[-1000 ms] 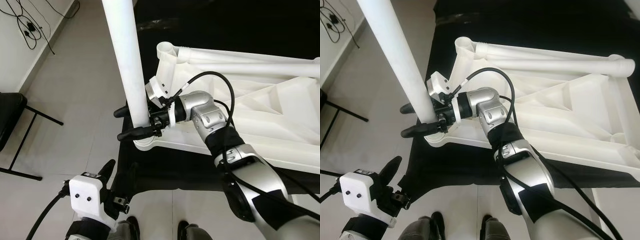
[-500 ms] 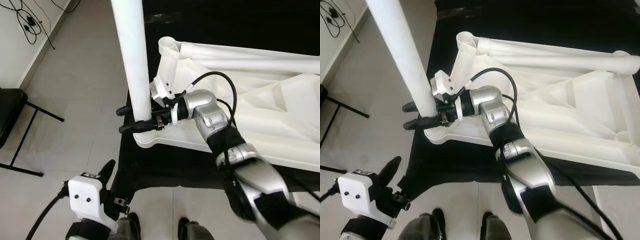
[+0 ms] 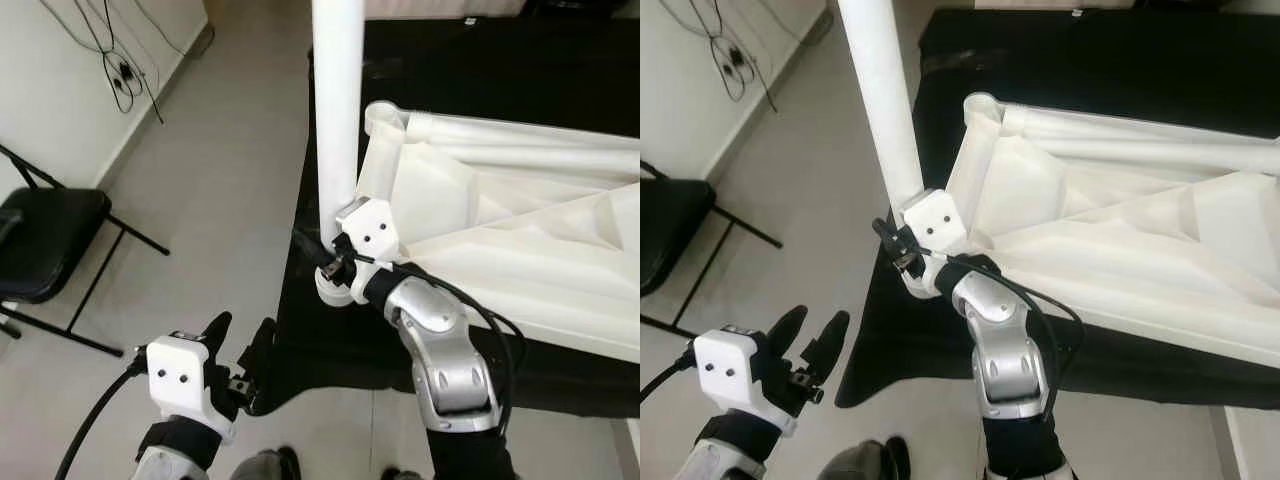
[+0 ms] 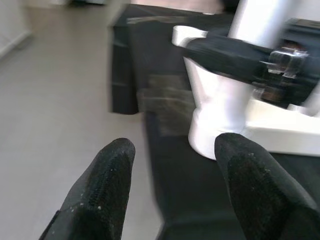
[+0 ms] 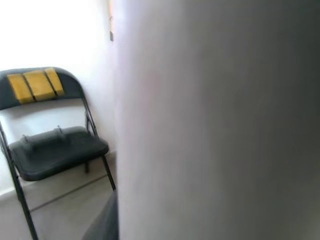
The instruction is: Building children table
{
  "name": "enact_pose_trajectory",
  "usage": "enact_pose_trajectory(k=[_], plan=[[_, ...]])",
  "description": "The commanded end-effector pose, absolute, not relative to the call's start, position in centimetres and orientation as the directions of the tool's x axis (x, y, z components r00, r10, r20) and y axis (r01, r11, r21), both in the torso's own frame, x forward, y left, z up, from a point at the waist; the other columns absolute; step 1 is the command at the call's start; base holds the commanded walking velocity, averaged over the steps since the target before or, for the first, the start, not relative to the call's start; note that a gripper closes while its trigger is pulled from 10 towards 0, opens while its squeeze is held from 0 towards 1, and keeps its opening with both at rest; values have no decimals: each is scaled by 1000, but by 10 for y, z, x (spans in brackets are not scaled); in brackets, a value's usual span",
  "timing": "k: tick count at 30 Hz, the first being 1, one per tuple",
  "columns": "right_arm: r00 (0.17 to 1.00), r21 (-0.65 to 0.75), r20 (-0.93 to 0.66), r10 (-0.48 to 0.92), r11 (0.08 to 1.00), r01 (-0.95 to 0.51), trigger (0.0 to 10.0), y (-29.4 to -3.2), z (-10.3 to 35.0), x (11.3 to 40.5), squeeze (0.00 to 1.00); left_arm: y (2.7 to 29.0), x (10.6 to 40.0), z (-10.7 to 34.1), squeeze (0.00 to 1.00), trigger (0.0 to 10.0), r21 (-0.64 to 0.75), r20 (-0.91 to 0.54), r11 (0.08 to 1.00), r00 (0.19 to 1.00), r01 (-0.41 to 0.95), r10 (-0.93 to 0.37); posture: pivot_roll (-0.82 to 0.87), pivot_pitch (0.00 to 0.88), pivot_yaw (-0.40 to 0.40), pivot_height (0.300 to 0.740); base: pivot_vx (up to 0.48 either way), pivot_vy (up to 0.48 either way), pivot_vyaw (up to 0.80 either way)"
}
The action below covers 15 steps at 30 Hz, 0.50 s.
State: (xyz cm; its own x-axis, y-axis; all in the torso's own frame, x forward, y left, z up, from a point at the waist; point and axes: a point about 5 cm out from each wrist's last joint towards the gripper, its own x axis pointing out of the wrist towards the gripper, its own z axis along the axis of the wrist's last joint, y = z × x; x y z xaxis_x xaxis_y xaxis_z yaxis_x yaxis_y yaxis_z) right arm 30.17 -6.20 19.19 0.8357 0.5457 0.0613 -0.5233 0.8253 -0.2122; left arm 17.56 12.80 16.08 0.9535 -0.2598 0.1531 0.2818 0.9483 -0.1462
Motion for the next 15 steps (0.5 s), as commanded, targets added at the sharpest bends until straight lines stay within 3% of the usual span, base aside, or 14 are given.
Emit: enact_pose_trajectory(k=[1,3,4,8,9,10,11,12,14,15], plan=[[887,-168,-78,454,871,-461,0,-57,161,310,0,135,176,154,0,10000,-141,130,957,963,252,-235,105,148,17,740,0,0,0],[884,-164,-80,460,869,-467,0,-55,161,310,0,136,177,153,0,10000,-138,131,961,966,242,-224,106,146,18,740,0,0,0],[890,-161,-102,445,875,-456,10000,-53,161,305,0,138,178,153,0,10000,-135,132,962,967,236,-219,100,145,20,740,0,0,0],[873,-128,-106,476,864,-487,10000,-50,163,301,0,138,178,153,0,10000,-135,132,962,966,238,-221,93,152,21,740,0,0,0],[845,-79,-85,528,842,-534,10000,-46,169,298,835,138,179,153,0,10000,-136,132,960,965,243,-226,86,155,21,740,0,0,0],[780,-33,-36,624,780,-625,10000,-40,180,295,1000,137,179,153,0,10000,-138,132,959,964,249,-231,72,162,22,740,0,0,0],[780,-33,-36,624,780,-625,10000,-40,180,295,1000,137,179,153,0,10000,-138,132,959,964,249,-231,72,162,22,740,0,0,0],[672,-7,23,740,672,-740,10000,-36,192,292,1000,136,178,153,0,10000,-141,132,957,963,254,-236,76,166,21,740,0,0,0],[672,-7,23,740,672,-740,10000,-36,192,292,1000,136,178,153,0,10000,-141,132,957,963,254,-236,76,166,21,740,0,0,0],[553,-24,67,830,556,-831,10000,-35,204,292,1000,136,177,153,0,10000,-143,133,956,962,257,-239,80,174,20,740,0,0,0]])
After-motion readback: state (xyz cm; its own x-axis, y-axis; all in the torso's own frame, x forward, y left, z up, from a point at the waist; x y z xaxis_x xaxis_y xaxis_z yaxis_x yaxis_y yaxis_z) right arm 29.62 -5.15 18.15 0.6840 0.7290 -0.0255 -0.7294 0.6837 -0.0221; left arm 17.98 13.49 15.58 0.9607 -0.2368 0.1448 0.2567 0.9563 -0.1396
